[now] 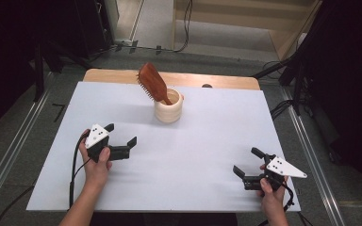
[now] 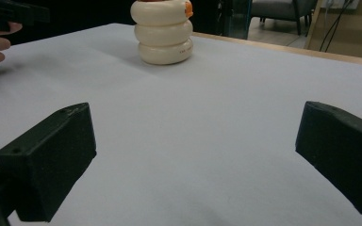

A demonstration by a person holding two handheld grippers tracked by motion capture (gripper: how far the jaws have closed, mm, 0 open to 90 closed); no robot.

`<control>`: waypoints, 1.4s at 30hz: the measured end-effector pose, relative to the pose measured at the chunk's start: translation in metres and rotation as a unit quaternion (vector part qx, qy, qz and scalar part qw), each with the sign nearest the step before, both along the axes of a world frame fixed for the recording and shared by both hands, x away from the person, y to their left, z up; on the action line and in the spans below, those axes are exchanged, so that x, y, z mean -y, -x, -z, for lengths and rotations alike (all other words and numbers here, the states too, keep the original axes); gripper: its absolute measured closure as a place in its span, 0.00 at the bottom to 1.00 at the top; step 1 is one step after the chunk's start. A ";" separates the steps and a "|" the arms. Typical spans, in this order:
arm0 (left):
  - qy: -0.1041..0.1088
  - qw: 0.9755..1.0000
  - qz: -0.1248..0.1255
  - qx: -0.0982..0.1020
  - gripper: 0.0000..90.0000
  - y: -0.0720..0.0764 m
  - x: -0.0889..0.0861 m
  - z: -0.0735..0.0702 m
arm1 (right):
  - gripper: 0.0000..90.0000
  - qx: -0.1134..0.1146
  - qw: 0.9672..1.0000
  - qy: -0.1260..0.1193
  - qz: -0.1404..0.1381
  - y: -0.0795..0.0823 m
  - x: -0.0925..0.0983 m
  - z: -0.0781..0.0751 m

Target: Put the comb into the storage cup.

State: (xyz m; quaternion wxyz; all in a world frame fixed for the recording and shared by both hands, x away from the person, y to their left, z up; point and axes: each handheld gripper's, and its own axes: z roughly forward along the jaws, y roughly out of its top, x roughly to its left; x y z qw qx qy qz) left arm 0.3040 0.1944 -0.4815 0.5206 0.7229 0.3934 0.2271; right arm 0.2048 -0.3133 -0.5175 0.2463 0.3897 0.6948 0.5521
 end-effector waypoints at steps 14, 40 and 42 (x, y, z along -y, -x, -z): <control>-0.015 1.000 -0.004 -0.001 0.00 0.020 -0.018 0.005 | 0.00 -0.001 1.000 0.002 0.003 0.000 0.000 0.000; -0.028 0.999 -0.022 -0.009 0.00 0.051 -0.053 0.008 | 0.00 -0.002 1.000 0.004 0.004 0.000 0.000 0.000; -0.033 0.999 -0.023 -0.009 0.00 0.053 -0.056 0.008 | 0.00 -0.002 1.000 0.004 0.004 0.000 0.000 0.000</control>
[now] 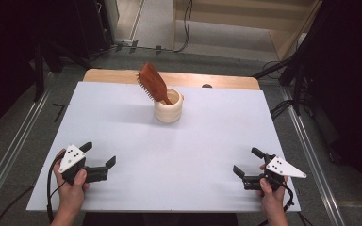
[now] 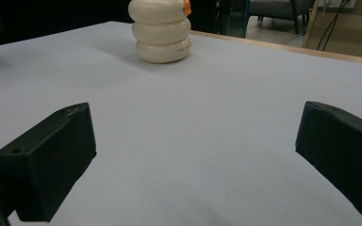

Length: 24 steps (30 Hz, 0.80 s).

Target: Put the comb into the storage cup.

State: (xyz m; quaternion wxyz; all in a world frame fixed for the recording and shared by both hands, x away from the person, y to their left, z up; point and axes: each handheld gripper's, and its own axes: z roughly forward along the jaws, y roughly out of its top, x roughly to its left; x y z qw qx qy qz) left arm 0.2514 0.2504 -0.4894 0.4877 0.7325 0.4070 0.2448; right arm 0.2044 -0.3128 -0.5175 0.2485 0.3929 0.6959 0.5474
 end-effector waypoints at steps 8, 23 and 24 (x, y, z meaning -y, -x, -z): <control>-0.003 1.000 -0.004 -0.003 0.00 0.004 -0.011 0.000 | 0.00 0.001 1.000 0.001 0.001 0.000 0.000 0.000; -0.005 1.000 -0.009 -0.002 0.00 0.008 -0.035 -0.001 | 0.00 0.000 1.000 0.002 0.002 0.000 0.000 0.000; -0.007 1.000 -0.009 -0.001 0.00 0.008 -0.037 -0.001 | 0.00 0.000 1.000 0.002 0.002 0.000 0.000 0.000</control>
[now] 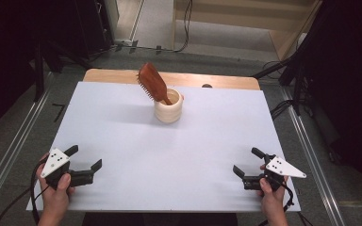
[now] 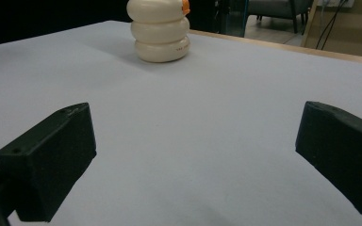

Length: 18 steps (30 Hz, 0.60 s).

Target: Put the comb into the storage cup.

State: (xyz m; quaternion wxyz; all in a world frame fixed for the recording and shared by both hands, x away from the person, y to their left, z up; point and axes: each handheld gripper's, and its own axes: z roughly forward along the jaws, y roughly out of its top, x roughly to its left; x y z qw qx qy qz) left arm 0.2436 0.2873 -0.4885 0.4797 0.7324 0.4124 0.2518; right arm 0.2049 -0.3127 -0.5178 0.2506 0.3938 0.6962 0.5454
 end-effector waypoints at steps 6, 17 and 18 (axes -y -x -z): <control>0.024 1.000 -0.003 -0.007 0.00 -0.001 -0.006 0.005 | 0.00 -0.001 1.000 -0.001 0.001 0.000 0.000 0.000; 0.023 1.000 -0.002 -0.001 0.00 0.001 -0.004 0.008 | 0.00 -0.002 1.000 0.002 0.002 -0.001 -0.001 0.000; 0.025 1.000 -0.002 -0.001 0.00 0.001 -0.004 0.008 | 0.00 -0.002 1.000 0.002 0.003 -0.001 -0.001 0.000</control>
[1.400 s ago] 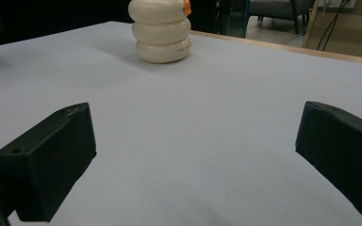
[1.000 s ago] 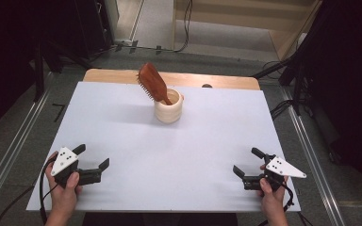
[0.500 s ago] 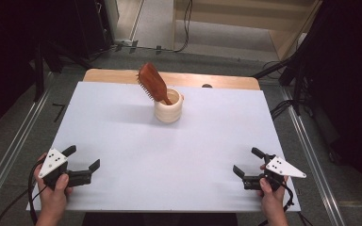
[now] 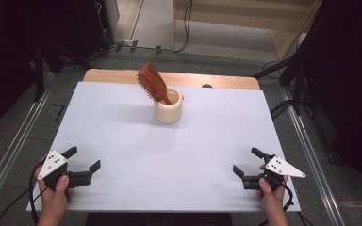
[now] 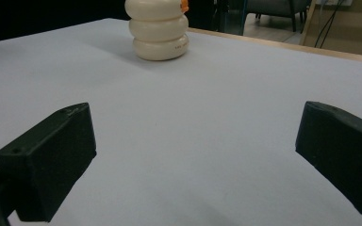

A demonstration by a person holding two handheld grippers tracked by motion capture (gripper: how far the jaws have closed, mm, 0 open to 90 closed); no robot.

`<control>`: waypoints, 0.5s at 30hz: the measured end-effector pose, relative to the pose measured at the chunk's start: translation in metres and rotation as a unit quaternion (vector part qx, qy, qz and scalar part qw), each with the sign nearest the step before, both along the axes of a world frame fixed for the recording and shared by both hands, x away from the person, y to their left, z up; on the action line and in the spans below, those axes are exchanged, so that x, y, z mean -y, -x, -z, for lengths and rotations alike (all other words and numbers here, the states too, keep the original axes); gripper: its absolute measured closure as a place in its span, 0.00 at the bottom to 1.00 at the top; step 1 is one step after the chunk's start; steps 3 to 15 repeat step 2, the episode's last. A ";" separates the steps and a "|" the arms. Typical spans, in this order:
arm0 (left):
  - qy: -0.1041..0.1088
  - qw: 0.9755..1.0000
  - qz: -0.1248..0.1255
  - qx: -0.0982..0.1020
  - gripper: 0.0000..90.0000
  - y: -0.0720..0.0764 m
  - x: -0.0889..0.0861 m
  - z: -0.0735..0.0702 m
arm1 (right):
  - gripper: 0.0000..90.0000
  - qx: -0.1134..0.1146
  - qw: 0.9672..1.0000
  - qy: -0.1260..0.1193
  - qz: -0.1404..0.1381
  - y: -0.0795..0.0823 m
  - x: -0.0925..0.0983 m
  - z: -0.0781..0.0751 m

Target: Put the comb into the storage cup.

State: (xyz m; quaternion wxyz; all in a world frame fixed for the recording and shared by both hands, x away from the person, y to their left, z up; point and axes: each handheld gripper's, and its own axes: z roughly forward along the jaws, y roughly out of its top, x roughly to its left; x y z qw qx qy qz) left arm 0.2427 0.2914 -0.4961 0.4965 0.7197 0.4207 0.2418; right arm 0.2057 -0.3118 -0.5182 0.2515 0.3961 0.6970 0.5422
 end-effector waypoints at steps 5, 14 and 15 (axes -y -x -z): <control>0.001 1.000 0.000 0.000 0.00 -0.001 0.000 0.000 | 0.00 -0.001 1.000 -0.001 0.004 0.000 0.000 0.000; 0.001 1.000 0.000 0.000 0.00 -0.001 0.000 0.000 | 0.00 -0.001 1.000 -0.001 0.004 0.000 0.000 0.000; 0.001 1.000 0.000 0.000 0.00 -0.001 0.000 0.000 | 0.00 -0.001 1.000 -0.001 0.004 0.000 0.000 0.000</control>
